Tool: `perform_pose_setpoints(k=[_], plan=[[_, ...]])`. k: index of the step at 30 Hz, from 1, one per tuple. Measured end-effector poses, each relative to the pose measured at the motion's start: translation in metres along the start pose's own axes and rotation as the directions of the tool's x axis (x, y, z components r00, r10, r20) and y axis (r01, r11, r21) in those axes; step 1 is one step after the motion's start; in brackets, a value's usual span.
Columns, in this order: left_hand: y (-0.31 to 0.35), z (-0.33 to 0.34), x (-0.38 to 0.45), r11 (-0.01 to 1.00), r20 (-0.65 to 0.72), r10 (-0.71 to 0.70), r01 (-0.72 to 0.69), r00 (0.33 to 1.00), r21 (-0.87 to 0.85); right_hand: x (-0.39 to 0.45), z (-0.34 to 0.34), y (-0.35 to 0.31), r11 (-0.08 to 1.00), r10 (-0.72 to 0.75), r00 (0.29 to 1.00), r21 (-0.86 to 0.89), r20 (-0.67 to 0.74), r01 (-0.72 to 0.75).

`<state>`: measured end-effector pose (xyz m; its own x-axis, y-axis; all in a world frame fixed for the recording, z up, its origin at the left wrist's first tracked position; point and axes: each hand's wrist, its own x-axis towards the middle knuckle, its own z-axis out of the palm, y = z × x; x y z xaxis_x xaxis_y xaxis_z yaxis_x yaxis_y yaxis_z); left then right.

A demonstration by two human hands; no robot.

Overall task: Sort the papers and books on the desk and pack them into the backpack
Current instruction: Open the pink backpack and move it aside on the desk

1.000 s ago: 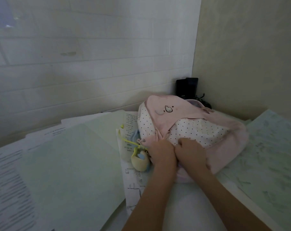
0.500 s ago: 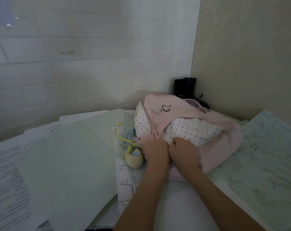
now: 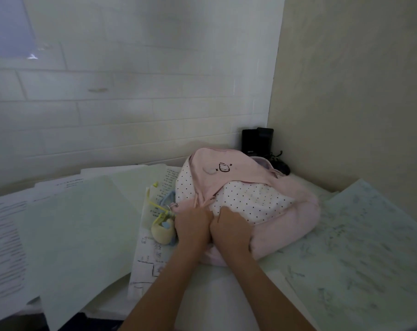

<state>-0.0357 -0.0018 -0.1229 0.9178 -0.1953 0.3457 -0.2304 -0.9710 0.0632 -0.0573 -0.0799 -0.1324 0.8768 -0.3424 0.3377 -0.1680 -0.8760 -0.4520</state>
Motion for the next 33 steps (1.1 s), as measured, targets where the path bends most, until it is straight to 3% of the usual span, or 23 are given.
perform_pose_setpoints(k=[3, 7, 9, 11, 13, 14, 16, 18, 20, 22, 27, 30, 33], plan=[[-0.006, -0.007, 0.006, 0.995, -0.194, -0.034, 0.014, 0.98, -0.103, -0.003, -0.001, 0.003, 0.997, -0.074, 0.997, -0.009, -0.019, 0.074], [-0.018, -0.029, 0.043, 0.933, -0.255, -0.227, 0.135, 0.94, -0.334, -0.003, -0.005, 0.002, 0.957, -0.224, 0.958, 0.146, -0.178, 0.251], [-0.031, -0.029, 0.07, 0.882, -0.156, -0.33, 0.245, 0.931, -0.403, 0.009, -0.006, -0.005, 0.936, -0.277, 0.931, 0.153, -0.239, 0.318], [-0.044, -0.025, 0.094, 0.746, 0.132, -0.306, 0.323, 0.943, -0.582, 0.025, -0.009, -0.016, 0.926, -0.281, 0.933, 0.191, -0.225, 0.324], [-0.051, -0.019, 0.109, 0.512, 0.353, -0.215, 0.413, 0.91, -0.753, 0.042, -0.002, -0.022, 0.941, -0.267, 0.955, 0.178, -0.13, 0.288], [-0.053, -0.015, 0.114, 0.484, 0.371, -0.2, 0.42, 0.907, -0.767, 0.05, 0.006, -0.024, 0.955, -0.261, 0.961, 0.124, -0.088, 0.271], [-0.054, -0.006, 0.118, 0.531, 0.363, -0.212, 0.419, 0.907, -0.737, 0.059, 0.017, -0.026, 0.973, -0.228, 0.973, 0.026, -0.021, 0.229], [-0.056, -0.001, 0.12, 0.522, 0.355, -0.274, 0.448, 0.894, -0.726, 0.063, 0.019, -0.028, 0.986, -0.162, 0.975, -0.018, 0.155, 0.166], [-0.06, -0.002, 0.122, 0.38, 0.341, -0.329, 0.454, 0.881, -0.806, 0.068, 0.013, -0.031, 0.987, -0.13, 0.94, -0.043, 0.316, 0.152], [-0.061, -0.01, 0.121, 0.254, 0.292, -0.337, 0.385, 0.895, -0.887, 0.075, 0.005, -0.036, 0.994, -0.1, 0.936, -0.011, 0.338, 0.11], [-0.052, -0.049, 0.111, 0.13, 0.196, -0.239, 0.231, 0.951, -0.964, 0.089, -0.009, -0.06, 0.99, 0.014, 0.983, 0.137, 0.185, -0.04], [-0.044, -0.07, 0.103, 0.006, 0.145, -0.219, 0.15, 0.965, -0.989, 0.089, -0.023, -0.077, 0.997, 0.05, 0.997, 0.067, -0.064, -0.045], [-0.037, -0.087, 0.091, -0.175, 0.156, -0.232, 0.117, 0.96, -0.978, 0.087, -0.044, -0.083, 0.998, -0.059, 0.944, -0.015, -0.325, 0.057]])
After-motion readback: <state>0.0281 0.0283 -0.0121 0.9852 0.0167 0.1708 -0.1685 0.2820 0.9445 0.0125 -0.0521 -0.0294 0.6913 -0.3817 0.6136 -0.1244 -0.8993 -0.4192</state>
